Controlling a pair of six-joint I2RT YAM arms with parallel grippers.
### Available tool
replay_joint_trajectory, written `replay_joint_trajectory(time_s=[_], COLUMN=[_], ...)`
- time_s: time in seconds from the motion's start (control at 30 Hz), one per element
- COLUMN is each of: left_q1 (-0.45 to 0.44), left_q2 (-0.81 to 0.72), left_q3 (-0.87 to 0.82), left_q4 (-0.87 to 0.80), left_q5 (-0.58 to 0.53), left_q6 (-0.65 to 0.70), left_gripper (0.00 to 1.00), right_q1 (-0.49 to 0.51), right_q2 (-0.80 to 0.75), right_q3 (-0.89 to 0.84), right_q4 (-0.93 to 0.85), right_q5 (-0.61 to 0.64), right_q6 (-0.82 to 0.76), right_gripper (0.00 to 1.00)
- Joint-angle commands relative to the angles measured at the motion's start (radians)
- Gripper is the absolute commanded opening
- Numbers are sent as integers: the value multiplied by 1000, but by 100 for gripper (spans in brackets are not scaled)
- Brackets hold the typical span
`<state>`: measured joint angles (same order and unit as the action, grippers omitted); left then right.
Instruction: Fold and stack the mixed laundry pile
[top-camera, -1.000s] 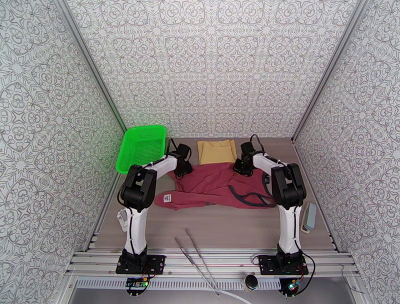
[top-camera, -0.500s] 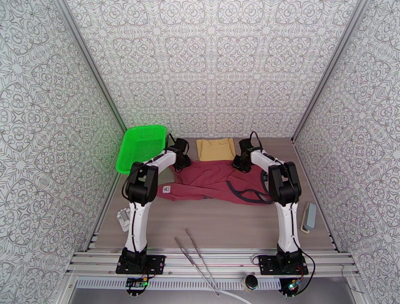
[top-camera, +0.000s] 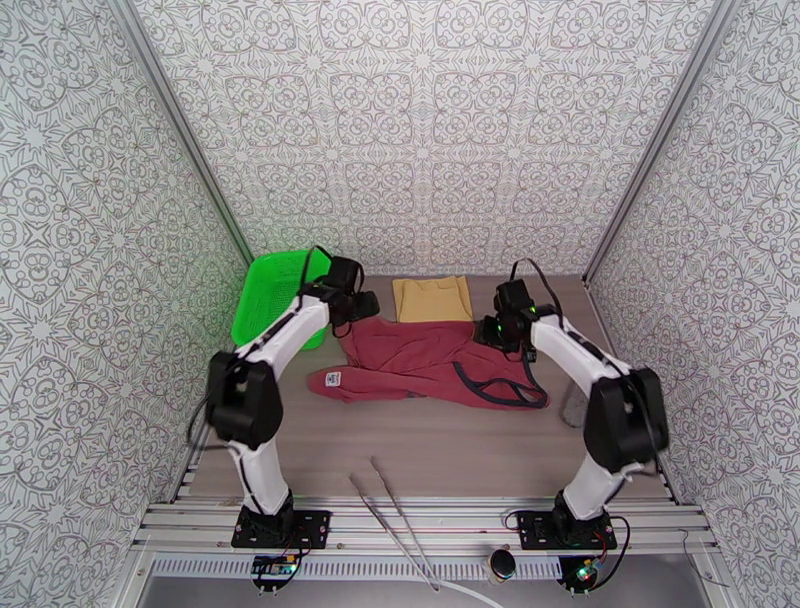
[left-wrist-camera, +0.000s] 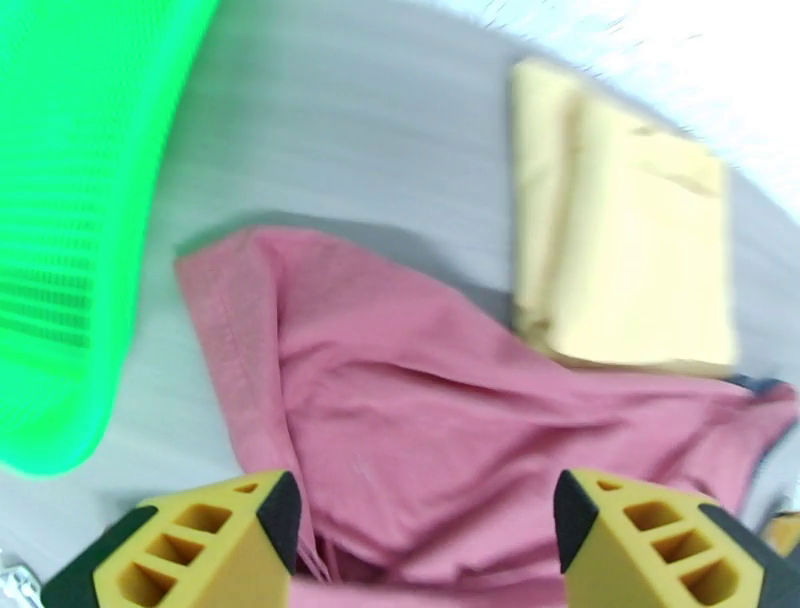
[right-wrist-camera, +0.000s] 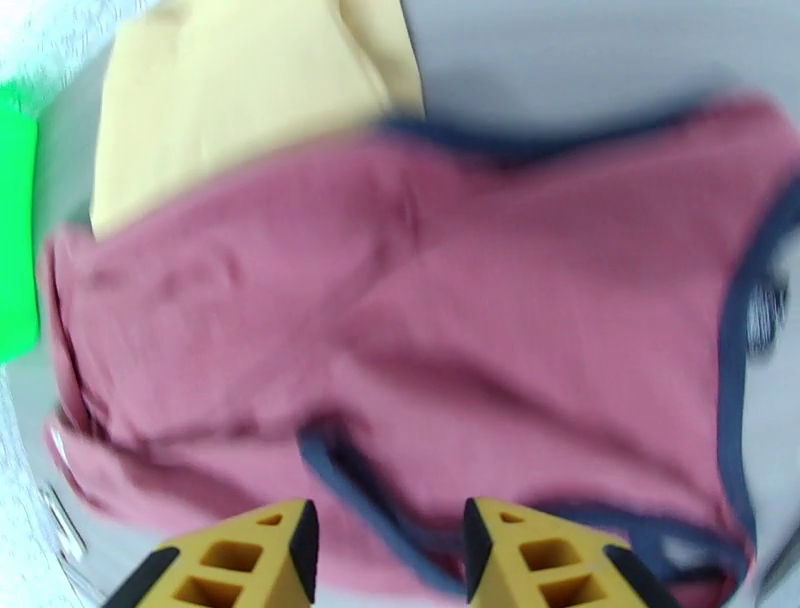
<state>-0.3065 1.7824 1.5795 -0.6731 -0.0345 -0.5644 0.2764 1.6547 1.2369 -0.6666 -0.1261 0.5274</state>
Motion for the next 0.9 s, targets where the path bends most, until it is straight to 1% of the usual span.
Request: replay_joint_trajectory(time_s=[0.0,0.1,0.13,0.17,0.2,0.23,0.3,0.33,0.43,0.5,0.63,0.73,0.87], left_q1=[-24,-29,-27,-23,-17,-11,11,22,64,87,104,120,142], left_q2=[-75,-167,-198,-229,-257,-278,-316,-329,-358,-372,-395,-408,-415], left_q3=[-121,-240,-280,-318,-352,-377,-433,-457,-520,-549,-548,-541,-544], left_q4=[-34,-30,-29,-33,-41,-49,-64,-62,-48,-32,-48,-72,-75], left_q5=[-16,-18,-21,-24,-27,-31,-34,-32,-16,3,1,-2,6], left_q6=[0,-17,-25,-32,-39,-46,-66,-73,-98,-108,-105,-93,-88], left_gripper=[72,72,72,70,67,65,64,64,62,62,62,62,62], right_q1=[-11,-32,-34,-34,-34,-30,8,32,106,142,163,165,166], right_q2=[-83,-135,-140,-141,-138,-134,-114,-94,26,124,257,307,334], right_q3=[-160,-180,-166,-148,-131,-115,-75,-48,73,150,233,259,258], right_q4=[-29,-73,-96,-105,-104,-98,-70,-70,-107,-112,-92,-92,-74], right_q5=[100,159,183,179,159,121,32,13,-38,-49,-55,-38,-57], right_q6=[39,13,-17,-65,-106,-147,-258,-294,-390,-420,-445,-455,-455], right_gripper=[47,52,53,53,52,52,51,52,53,53,53,53,52])
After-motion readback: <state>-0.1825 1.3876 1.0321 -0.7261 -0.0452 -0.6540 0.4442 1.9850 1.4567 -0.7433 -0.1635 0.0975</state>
